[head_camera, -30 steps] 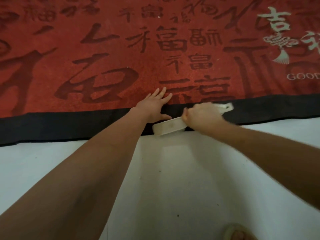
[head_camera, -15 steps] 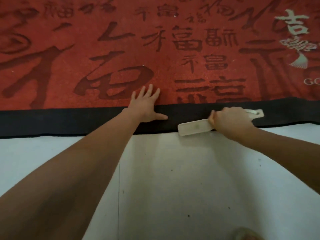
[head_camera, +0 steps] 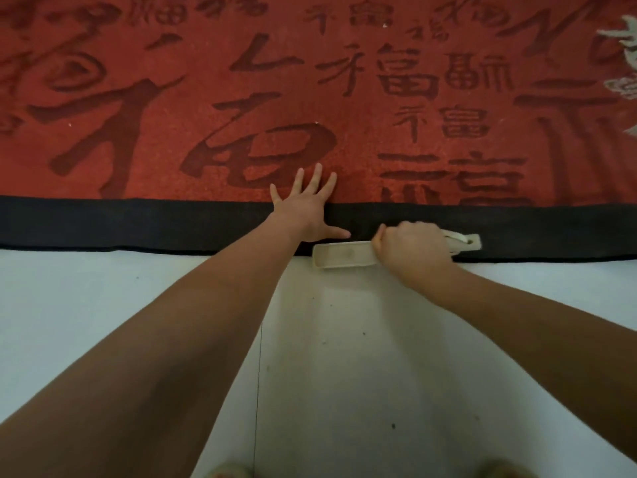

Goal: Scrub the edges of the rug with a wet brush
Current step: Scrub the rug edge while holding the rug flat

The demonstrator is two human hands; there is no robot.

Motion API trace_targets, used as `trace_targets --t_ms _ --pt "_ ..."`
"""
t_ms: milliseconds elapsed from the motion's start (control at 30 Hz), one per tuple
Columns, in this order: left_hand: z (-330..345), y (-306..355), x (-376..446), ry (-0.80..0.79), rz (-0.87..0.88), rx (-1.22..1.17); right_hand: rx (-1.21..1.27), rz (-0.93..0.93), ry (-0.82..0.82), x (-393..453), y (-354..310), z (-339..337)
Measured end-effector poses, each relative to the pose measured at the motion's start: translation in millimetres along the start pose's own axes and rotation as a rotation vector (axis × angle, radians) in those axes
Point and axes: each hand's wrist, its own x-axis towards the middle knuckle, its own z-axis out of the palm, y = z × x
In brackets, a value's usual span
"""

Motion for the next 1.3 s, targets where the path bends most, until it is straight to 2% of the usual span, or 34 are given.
trace_targets --t_ms 67,167,233,267,333,400,433,467,533,600,667,700,733,767,833,933,1000,1067,1167,1300 --pt "0.8 -2.2 -0.4 0.004 0.003 0.007 -0.071 -0.081 0.045 4.2 0.1 -7.7" --pt "0.6 -1.1 -0.8 -0.008 0.013 0.035 -0.272 -0.088 -0.195 -19.0 50.3 -18.2" --pt "2.0 -0.5 -1.4 -0.001 0.001 0.045 -0.346 -0.081 -0.204 -26.1 60.6 -21.0" --pt "1.5 0.6 -1.8 0.002 -0.008 0.049 -0.315 -0.073 -0.192 -19.6 48.9 -16.6" --pt "-0.8 4.0 -2.5 0.001 -0.028 0.048 -0.092 -0.019 -0.153 -5.2 0.7 -15.7" --pt "0.4 1.3 -3.9 0.002 -0.09 0.013 -0.06 -0.079 0.037 8.3 -34.3 -18.2" --pt "1.2 -1.3 -4.6 0.003 -0.138 -0.014 -0.095 -0.124 0.025 9.9 -33.0 -23.8" --pt "1.6 -5.0 -5.6 -0.003 -0.189 -0.04 -0.136 -0.133 -0.058 9.0 -24.4 -27.2" --pt "4.0 -6.0 -7.9 -0.03 -0.257 -0.084 -0.101 -0.1 -0.15 4.9 1.8 -18.2" --pt "8.2 -7.8 -4.8 -0.027 -0.293 -0.118 -0.127 -0.095 -0.071 0.2 19.2 -13.0" --pt "3.6 -5.1 -4.7 -0.05 -0.329 -0.145 -0.154 -0.078 -0.156 7.6 -9.0 -19.7" --pt "0.8 -1.9 -4.8 -0.067 -0.342 -0.158 -0.14 -0.096 -0.147 8.6 -27.9 -21.7" --pt "-1.5 0.4 -3.8 -0.078 -0.346 -0.171 -0.06 -0.122 -0.015 12.6 -42.3 -21.5" --pt "-2.5 0.6 -2.6 -0.081 -0.354 -0.19 -0.035 -0.158 0.041 17.9 -51.1 -25.1" --pt "-6.0 -0.9 -1.9 -0.106 -0.368 -0.21 -0.105 -0.197 0.016 21.4 -35.6 -30.4" --pt "-6.0 2.4 -3.5 -0.149 -0.365 -0.182 -0.184 -0.161 -0.084 0.8 7.2 -19.9" --pt "-7.3 2.2 -0.1 -0.151 -0.378 -0.184 -0.177 -0.093 -0.107 3.4 -7.6 -22.9" --pt "-10.8 5.0 0.7 -0.157 -0.418 -0.213 -0.002 -0.072 -0.065 18.2 -43.0 -23.2" --pt "-9.9 7.2 3.2 -0.158 -0.454 -0.234 0.019 -0.161 0.019 27.9 -58.9 -29.1" --pt "-20.4 -0.9 -0.1 -0.192 -0.384 -0.259 -0.18 -0.088 -0.195 4.3 -2.7 -29.0"
